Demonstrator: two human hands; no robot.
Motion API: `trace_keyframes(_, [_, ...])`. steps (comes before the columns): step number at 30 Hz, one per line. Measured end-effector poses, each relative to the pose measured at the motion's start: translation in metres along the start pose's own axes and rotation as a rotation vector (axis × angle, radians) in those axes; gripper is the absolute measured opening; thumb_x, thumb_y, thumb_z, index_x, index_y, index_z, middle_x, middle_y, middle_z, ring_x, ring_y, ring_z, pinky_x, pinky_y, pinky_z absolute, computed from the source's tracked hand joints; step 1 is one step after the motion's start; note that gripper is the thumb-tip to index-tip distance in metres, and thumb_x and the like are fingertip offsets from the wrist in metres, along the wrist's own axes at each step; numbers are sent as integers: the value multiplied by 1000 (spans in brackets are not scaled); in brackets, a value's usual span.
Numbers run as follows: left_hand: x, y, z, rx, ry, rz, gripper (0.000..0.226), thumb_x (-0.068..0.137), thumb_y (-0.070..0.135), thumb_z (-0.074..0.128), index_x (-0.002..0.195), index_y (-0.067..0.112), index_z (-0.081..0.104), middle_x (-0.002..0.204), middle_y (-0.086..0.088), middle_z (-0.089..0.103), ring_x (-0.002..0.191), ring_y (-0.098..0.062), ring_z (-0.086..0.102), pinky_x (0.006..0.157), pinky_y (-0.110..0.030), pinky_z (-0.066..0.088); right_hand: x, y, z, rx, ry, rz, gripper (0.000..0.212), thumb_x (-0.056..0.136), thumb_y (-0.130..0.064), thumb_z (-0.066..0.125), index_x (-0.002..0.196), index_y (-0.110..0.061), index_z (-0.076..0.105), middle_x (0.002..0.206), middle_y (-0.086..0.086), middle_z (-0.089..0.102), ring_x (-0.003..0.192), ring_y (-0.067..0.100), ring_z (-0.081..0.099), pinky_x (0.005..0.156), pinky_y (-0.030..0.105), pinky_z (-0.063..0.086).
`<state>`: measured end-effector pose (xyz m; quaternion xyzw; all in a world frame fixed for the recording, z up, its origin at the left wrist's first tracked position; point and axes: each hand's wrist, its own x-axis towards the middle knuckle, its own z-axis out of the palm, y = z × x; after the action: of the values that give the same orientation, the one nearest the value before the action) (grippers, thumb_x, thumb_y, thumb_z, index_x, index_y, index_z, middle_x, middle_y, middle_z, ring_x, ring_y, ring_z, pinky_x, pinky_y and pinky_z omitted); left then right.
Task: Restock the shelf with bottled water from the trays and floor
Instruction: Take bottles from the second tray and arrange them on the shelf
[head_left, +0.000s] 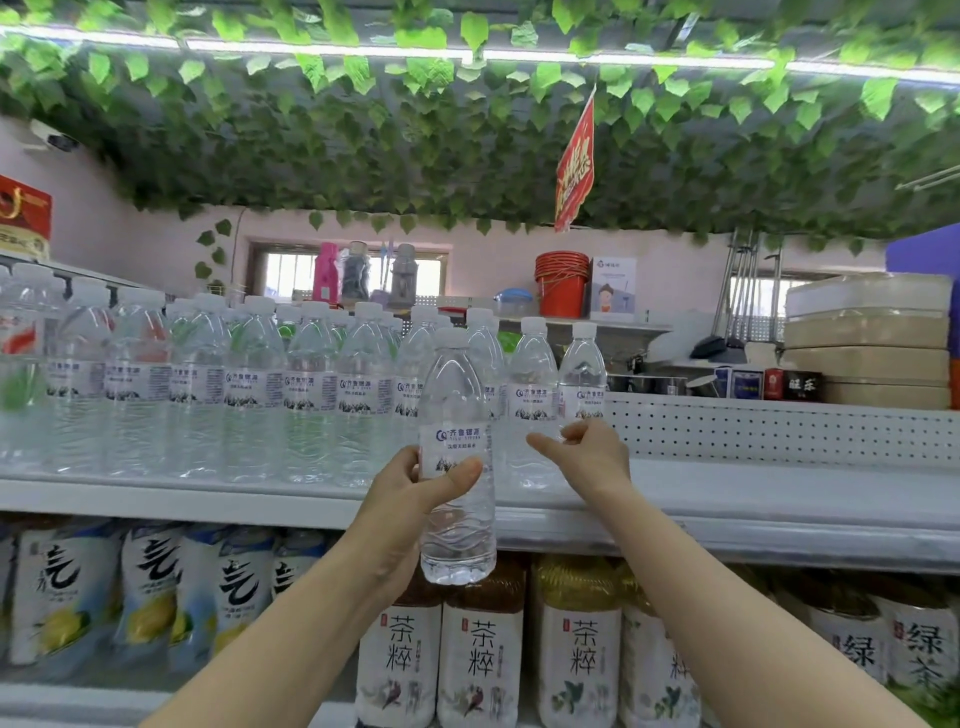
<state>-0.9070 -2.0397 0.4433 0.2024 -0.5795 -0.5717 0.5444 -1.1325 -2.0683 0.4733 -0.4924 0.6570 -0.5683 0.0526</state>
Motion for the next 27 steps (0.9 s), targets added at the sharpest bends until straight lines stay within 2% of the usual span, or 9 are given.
trace_keyframes(4, [8, 4, 20, 8, -15, 6, 62, 64, 24, 84, 121, 12, 63, 110, -6, 75, 107, -26, 70, 101, -52, 51, -32, -4, -24, 405, -232, -27, 47, 82, -38, 83, 117, -13, 63, 114, 9, 68, 100, 21, 70, 87, 38, 62])
trace_keyframes(7, [19, 7, 39, -15, -31, 4, 60, 65, 22, 84, 121, 13, 63, 110, -8, 75, 101, -27, 72, 88, -48, 58, -59, -1, -40, 471, -456, -58, 55, 76, -43, 79, 122, -17, 64, 117, 5, 72, 106, 17, 72, 91, 39, 61])
trace_keyframes(9, [26, 10, 54, -32, -52, 4, 62, 63, 21, 84, 120, 11, 64, 111, -10, 75, 100, -29, 73, 86, -46, 58, -69, 3, -49, 472, -503, -80, 54, 73, -46, 80, 121, -26, 65, 113, -4, 74, 108, 12, 71, 94, 37, 59])
trace_keyframes(12, [37, 9, 77, -62, -86, 2, 64, 60, 18, 86, 119, 7, 63, 111, -15, 74, 99, -34, 72, 88, -51, 57, -72, 5, -61, 368, -468, -129, 53, 72, -49, 81, 119, -32, 63, 110, -4, 75, 103, 10, 71, 91, 32, 59])
trace_keyframes(16, [49, 6, 106, -9, -146, 16, 60, 63, 17, 86, 117, 7, 63, 109, -14, 75, 97, -30, 73, 89, -48, 57, -64, 7, -76, 320, -368, -134, 40, 80, -41, 83, 113, -25, 66, 106, 2, 76, 101, 18, 71, 90, 38, 57])
trace_keyframes(19, [60, 5, 119, 61, -201, 19, 49, 70, 16, 83, 116, 9, 66, 106, -9, 76, 98, -26, 73, 91, -43, 56, -53, 12, -86, 336, -325, -112, 51, 75, -46, 87, 115, -22, 67, 106, 3, 76, 100, 18, 71, 89, 39, 58])
trace_keyframes(21, [71, 10, 126, 125, -232, 35, 58, 69, 20, 84, 121, 9, 63, 109, -10, 75, 104, -28, 70, 100, -49, 51, -43, 15, -92, 344, -290, -86, 63, 68, -50, 89, 118, -20, 66, 109, 8, 74, 102, 22, 71, 89, 42, 59])
trace_keyframes(24, [88, 30, 133, 256, -205, 151, 73, 73, 23, 83, 138, 16, 49, 121, -8, 67, 113, -27, 63, 104, -52, 45, -27, 18, -101, 348, -285, -69, 44, 77, -37, 87, 113, -19, 69, 107, 9, 75, 101, 22, 72, 93, 47, 59])
trace_keyframes(27, [102, 56, 141, 453, -264, 351, 84, 80, 17, 79, 151, 24, 34, 112, 4, 60, 103, -12, 60, 93, -33, 51, -13, 21, -106, 348, -304, -60, 40, 79, -31, 86, 112, -17, 69, 103, 6, 76, 98, 19, 73, 92, 46, 59])
